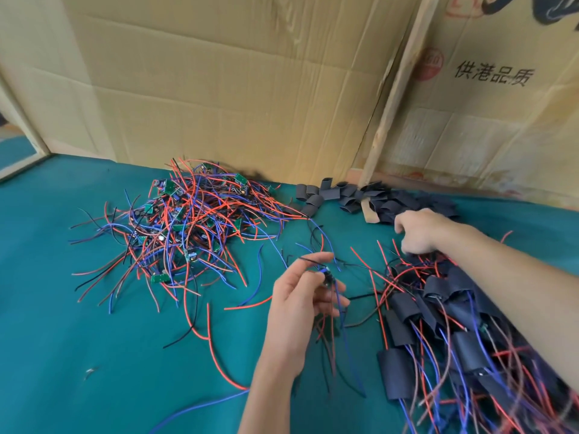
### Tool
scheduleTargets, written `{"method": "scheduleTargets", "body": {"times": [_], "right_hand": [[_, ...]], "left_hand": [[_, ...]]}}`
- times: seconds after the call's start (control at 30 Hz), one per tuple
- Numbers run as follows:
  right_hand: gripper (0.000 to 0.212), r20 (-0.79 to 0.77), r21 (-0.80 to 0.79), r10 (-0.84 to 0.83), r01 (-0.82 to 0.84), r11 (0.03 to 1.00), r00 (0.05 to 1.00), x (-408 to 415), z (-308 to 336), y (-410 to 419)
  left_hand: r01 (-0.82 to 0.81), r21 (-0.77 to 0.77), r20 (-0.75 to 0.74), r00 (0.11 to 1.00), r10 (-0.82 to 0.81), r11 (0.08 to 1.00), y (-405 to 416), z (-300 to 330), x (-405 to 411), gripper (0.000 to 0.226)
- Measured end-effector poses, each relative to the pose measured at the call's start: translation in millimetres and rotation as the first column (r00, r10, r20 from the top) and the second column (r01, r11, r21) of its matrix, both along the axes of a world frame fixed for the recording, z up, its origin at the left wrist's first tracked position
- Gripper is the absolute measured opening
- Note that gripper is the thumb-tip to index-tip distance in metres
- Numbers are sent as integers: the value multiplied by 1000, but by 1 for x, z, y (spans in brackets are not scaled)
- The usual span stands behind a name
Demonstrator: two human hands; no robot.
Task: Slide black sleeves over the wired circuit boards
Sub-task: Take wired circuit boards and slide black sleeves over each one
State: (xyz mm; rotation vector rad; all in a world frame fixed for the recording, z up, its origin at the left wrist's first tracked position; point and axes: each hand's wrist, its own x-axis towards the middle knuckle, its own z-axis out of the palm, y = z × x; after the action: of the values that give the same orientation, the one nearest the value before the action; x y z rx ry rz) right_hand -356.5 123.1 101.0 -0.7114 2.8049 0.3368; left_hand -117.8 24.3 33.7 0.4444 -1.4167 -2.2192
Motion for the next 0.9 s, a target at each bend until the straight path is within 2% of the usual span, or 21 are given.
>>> {"method": "scheduleTargets", "body": {"times": [0.27,0.37,0.43,0.57,0.63,0.7,0.8,0.83,0.9], "right_hand": [[31,-98,-169,-82,64,983,992,-2,2,2],[27,-184,-219,-82,41,975,980,-3,-3,3],[26,-175,-303,-129,71,950,976,-5,-3,3],[26,-81,-609,-292,184,772,953,-14,12,1],[27,-9,-714,-317,215,666,948,-16,22,1],[28,95,-817,-309,251,519,946,-12,34,2],[32,306,-914,-131,330,237,943,21,48,1],[33,343,-922,-42,345,177,938,40,48,0],[33,361,-925,88,345,157,928,81,35,-3]], "left_hand": [[-28,34,3,1000,28,999,3,0,-1,25],[-46,62,12,999,46,997,1,0,0,29],[-71,53,23,997,70,996,0,-1,1,30],[-88,2,33,996,88,996,-2,-3,2,22],[-82,-21,24,996,82,996,-1,-3,2,20],[-70,-74,31,997,72,995,1,-2,1,24],[-57,-178,84,994,73,982,3,-4,-2,43],[-45,-201,93,994,65,979,3,-4,-3,49],[-22,-229,95,994,45,973,5,-4,-3,61]]}}
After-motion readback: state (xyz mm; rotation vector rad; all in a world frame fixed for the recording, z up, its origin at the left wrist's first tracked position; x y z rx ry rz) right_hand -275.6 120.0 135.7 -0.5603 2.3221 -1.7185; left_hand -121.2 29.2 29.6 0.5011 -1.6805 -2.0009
